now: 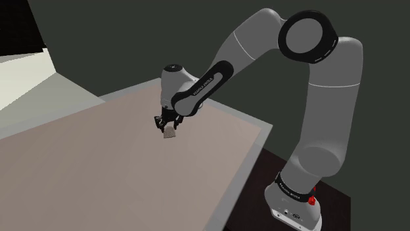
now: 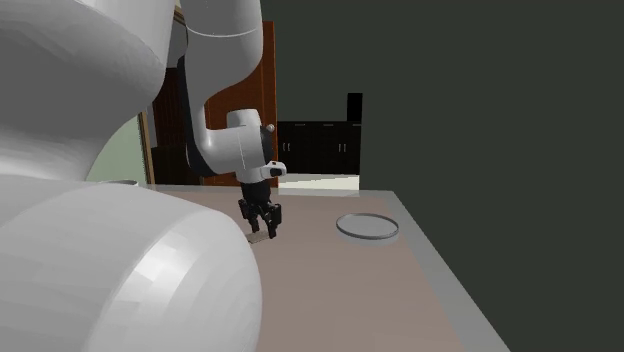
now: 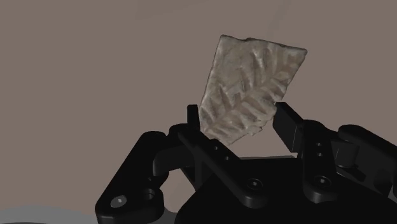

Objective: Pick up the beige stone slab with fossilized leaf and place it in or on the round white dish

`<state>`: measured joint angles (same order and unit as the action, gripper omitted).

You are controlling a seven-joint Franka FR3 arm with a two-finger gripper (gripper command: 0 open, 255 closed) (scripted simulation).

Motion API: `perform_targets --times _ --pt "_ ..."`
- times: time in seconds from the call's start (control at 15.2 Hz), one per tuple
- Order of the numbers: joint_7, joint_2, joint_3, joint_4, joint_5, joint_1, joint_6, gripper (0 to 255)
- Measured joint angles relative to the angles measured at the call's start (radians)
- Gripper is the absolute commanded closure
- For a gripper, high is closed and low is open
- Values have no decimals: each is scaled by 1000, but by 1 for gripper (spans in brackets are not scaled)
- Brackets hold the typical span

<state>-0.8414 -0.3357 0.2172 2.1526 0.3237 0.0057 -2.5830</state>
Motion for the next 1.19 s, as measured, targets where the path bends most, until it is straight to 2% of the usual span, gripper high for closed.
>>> perform_targets --times 0.66,1.19 --pt "3 4 1 -1 -3 -2 4 255" --pt "45 83 25 -5 -54 -17 83 255"
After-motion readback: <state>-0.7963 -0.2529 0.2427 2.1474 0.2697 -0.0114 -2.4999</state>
